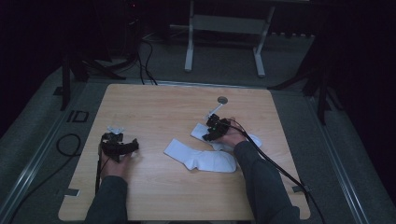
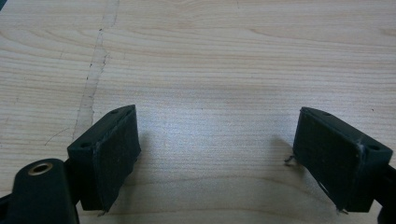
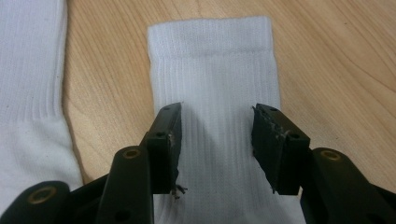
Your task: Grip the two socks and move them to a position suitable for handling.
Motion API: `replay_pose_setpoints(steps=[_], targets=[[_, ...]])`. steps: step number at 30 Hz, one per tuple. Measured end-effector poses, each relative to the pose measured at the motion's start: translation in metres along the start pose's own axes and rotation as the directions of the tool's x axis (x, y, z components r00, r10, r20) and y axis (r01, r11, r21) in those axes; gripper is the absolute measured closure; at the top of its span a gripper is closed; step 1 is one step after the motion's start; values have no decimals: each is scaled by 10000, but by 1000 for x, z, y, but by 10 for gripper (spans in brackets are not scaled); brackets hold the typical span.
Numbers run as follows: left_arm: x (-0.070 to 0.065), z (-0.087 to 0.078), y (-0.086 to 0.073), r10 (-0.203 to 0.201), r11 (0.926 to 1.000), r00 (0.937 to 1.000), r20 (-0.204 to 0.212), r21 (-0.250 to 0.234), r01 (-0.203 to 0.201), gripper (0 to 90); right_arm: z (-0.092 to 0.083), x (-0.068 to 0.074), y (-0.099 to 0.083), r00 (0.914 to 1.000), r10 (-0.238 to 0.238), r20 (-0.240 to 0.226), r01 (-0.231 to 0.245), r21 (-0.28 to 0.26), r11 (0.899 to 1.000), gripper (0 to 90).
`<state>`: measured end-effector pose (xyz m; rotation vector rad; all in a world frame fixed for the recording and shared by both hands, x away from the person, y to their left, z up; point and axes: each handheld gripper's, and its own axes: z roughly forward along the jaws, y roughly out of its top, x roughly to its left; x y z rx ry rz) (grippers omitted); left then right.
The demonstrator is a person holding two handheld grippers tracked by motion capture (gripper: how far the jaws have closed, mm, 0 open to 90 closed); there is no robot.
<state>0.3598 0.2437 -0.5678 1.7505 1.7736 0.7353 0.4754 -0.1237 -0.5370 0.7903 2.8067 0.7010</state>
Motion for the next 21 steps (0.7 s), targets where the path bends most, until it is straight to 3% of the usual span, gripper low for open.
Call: replay_pose_setpoints(steps=[3,10,21], targets=[[0,0,0,-2,10000,10000,-5,-1,2,146,0,0,-1,9999,104,67,-104,-50,9999,558],[0,0,0,-2,10000,10000,-3,11,2,146,0,-2,-1,9979,500,401,-489,-279,9984,800],[0,0,0,6,10000,10000,7,15,-6,146,0,0,-3,9965,491,675,-463,-433,9980,833]])
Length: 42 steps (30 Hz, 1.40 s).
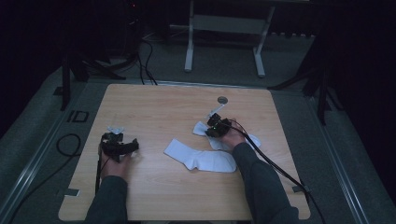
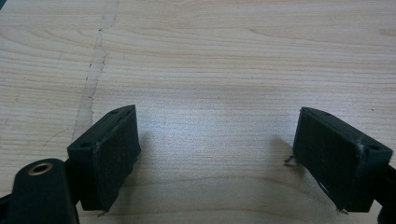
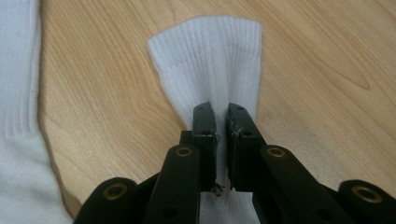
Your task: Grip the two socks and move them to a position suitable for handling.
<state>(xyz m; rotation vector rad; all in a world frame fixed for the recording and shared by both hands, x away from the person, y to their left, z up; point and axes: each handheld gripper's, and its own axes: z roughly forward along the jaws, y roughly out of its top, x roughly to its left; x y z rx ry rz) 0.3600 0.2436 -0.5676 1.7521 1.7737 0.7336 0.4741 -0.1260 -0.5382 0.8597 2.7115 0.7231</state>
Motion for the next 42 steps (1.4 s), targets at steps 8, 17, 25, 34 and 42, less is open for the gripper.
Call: replay_pose_setpoints(steps=[8,17,25,34,42], targets=[[0,0,0,18,10000,10000,6,1,-18,146,-5,2,-2,9990,-341,273,336,217,9992,835],[0,0,0,25,10000,10000,12,1,-25,146,-34,3,-4,9967,-549,590,551,-16,9985,828],[0,0,0,24,10000,10000,12,2,-24,146,-68,4,-4,9938,-685,870,727,-461,9963,827],[0,0,0,24,10000,10000,11,2,-24,146,-86,10,-3,9910,-901,990,959,-547,9939,825],[0,0,0,31,10000,10000,7,-3,-31,146,-104,18,6,9854,-1323,1070,1410,-777,9870,824]])
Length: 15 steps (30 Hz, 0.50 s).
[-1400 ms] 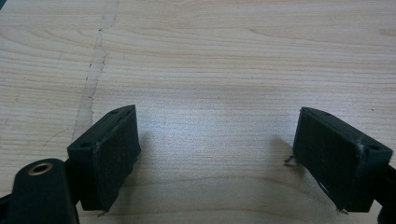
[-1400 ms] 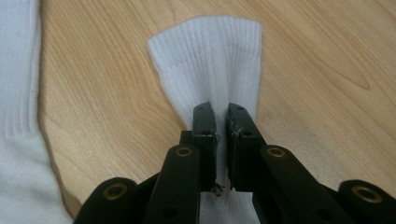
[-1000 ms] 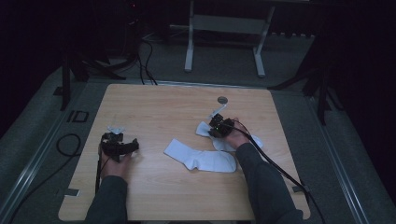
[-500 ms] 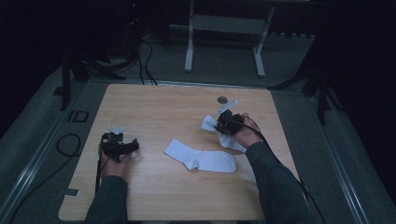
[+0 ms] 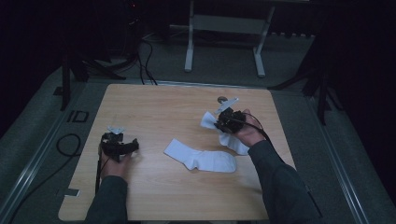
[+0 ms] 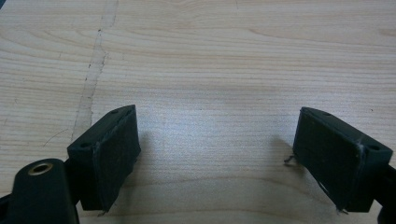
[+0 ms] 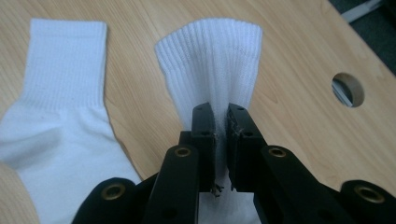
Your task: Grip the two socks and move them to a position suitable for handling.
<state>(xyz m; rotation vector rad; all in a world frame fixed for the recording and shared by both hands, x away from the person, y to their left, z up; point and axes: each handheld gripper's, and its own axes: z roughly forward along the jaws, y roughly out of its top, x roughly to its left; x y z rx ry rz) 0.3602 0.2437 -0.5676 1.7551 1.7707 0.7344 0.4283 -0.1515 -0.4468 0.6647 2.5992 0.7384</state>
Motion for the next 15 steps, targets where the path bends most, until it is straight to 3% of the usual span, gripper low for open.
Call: replay_pose_setpoints(steps=[15], targets=[[0,0,0,-18,10000,10000,1,-18,18,146,-19,4,10,9996,-287,22,287,-358,9989,824]])
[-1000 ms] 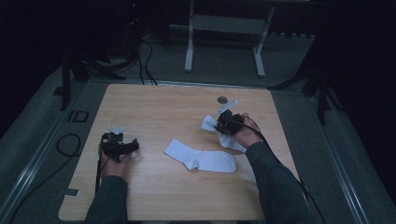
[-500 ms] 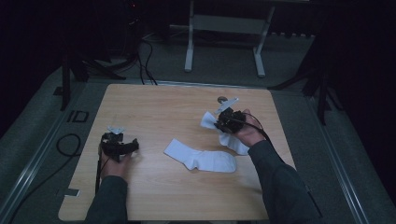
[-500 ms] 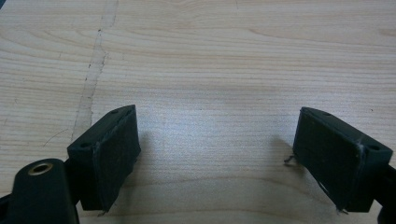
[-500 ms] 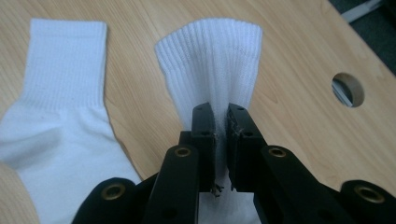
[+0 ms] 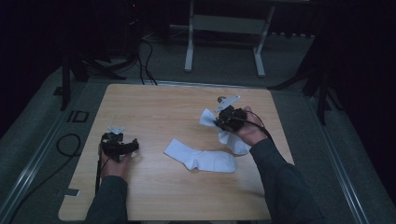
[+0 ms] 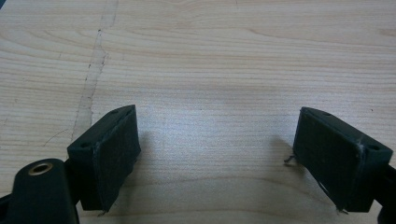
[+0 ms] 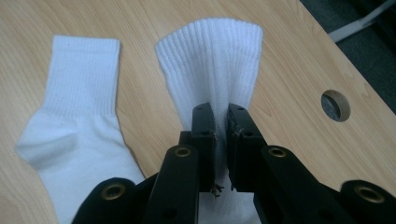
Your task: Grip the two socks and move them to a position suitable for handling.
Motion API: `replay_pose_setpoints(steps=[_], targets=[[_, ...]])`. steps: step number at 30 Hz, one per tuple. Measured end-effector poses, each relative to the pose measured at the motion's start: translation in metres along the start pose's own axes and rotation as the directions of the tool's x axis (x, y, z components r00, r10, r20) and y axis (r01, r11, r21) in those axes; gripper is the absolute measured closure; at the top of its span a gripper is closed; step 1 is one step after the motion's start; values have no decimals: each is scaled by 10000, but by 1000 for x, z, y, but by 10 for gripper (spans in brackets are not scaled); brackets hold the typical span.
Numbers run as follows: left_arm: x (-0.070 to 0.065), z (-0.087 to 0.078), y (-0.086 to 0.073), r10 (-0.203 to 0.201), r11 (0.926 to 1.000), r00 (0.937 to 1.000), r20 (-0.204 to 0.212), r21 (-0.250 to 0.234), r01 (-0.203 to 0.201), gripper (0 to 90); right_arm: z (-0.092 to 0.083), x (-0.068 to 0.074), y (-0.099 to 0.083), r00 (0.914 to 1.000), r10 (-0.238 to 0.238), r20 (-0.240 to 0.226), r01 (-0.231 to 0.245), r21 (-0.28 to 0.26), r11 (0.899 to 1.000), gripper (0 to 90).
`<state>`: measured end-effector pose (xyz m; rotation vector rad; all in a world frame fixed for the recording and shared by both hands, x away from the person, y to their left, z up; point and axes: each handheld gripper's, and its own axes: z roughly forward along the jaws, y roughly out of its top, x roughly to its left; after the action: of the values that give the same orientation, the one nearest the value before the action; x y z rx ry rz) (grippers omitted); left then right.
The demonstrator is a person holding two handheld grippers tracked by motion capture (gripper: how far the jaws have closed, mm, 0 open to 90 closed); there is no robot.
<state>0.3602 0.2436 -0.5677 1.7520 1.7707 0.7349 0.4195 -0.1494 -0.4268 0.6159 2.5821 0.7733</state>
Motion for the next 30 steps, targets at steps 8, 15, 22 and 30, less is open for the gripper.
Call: replay_pose_setpoints(steps=[8,15,22,30], targets=[[0,0,0,1,10000,10000,5,19,-1,146,-17,3,11,9997,-224,86,228,-429,9988,824],[0,0,0,-2,10000,10000,5,21,2,146,-35,7,19,9990,-419,172,433,-882,9952,824],[0,0,0,-1,10000,10000,5,20,1,146,-48,21,29,9973,-739,-24,729,-1344,9883,824],[0,0,0,-6,10000,10000,6,20,6,146,-56,41,40,9920,-1246,-182,1200,-1610,9796,823]])
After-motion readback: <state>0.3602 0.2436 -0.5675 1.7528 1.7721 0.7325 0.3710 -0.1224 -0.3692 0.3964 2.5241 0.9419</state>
